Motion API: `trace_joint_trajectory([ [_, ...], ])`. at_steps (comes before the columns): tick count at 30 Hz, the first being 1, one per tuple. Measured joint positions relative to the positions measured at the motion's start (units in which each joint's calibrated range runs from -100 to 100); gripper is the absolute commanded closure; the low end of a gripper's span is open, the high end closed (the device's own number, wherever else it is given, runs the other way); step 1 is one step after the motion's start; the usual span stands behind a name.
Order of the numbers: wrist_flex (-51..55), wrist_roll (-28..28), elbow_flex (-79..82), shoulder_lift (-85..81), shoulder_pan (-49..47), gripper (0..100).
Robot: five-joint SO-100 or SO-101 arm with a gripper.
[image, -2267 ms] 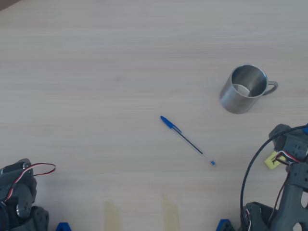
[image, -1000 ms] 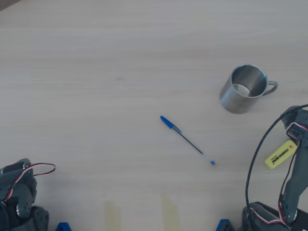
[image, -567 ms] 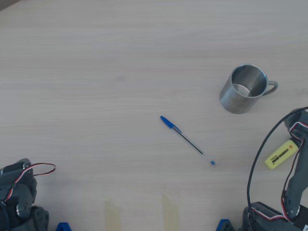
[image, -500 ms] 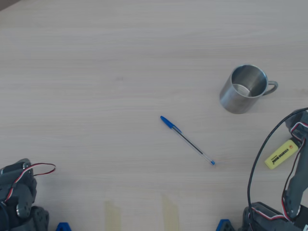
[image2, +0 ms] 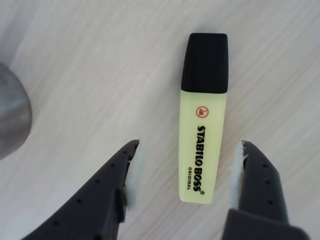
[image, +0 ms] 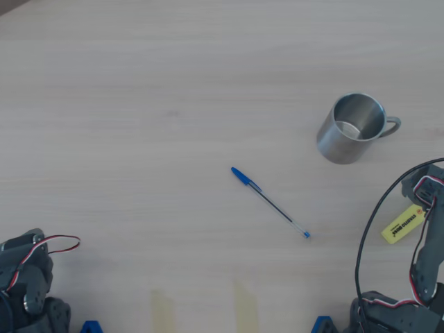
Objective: Grab the yellow pen and put it in the silver cup.
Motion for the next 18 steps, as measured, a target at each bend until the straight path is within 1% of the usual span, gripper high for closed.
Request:
trace_joint_trajectory([
  [18,-0.2,0.0,3.8,5.2,0.0,73],
])
